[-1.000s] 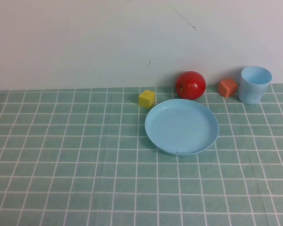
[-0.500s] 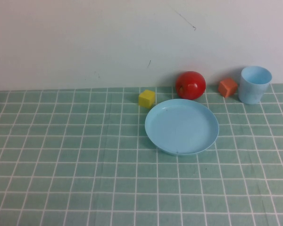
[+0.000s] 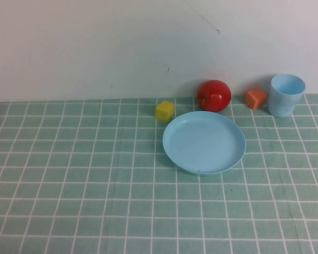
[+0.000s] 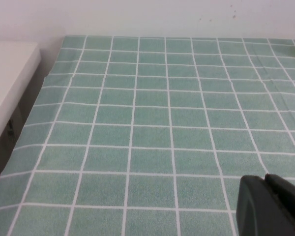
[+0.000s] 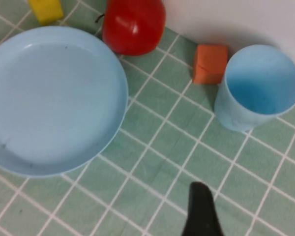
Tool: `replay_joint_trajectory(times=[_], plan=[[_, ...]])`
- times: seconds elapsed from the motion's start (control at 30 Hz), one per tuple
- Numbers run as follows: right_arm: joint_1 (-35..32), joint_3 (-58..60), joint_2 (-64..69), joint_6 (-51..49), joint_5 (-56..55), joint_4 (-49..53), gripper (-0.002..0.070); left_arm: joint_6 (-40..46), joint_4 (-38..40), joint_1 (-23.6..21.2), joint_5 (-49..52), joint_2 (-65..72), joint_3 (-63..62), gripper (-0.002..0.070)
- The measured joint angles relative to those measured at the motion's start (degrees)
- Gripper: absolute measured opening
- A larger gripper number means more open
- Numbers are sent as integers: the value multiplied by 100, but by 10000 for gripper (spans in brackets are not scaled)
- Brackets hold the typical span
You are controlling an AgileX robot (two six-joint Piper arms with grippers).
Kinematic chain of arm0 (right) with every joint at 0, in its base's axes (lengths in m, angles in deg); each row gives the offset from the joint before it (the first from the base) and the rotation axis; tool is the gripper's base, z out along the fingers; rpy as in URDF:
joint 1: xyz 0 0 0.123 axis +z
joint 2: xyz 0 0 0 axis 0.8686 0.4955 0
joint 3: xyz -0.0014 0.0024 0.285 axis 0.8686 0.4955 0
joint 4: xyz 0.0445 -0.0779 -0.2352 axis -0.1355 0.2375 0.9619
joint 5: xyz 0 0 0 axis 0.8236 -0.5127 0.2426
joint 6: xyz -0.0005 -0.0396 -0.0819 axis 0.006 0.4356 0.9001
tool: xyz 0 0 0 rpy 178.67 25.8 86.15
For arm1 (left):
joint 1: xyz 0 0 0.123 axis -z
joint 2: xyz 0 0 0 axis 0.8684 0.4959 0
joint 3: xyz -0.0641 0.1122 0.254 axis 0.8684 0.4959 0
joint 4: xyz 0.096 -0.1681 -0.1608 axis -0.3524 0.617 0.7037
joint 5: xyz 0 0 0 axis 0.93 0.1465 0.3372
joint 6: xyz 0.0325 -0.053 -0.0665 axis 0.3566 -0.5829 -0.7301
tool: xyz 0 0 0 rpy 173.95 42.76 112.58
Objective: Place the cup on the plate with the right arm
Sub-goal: Pick up the cup from the table
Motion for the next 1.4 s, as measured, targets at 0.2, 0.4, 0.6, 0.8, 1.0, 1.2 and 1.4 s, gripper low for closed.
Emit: replay_joint_trajectory(times=[0.2,0.4,0.6,0.8,1.0,1.2,1.4], plan=[[0,-1378,1324,-401,160,91,451,0,0,0,0,0,0,-4],[0,-2695,2517,-790,331,153,455,0,0,-3,0,0,0,-4],[0,-3829,3621,-1466,472,450,456,0,0,-3,0,0,0,-4],[9,-4033,4094,-1623,312,517,454,0,0,0,0,0,0,-4],[9,-4033,4387,-1635,112,547,354,0,0,0,0,0,0,-4],[9,-4022,4561,-1646,-66,400,132,0,0,-3,0,0,0,-4],[9,-4022,4574,-1580,-100,265,29,0,0,0,0,0,0,-4]])
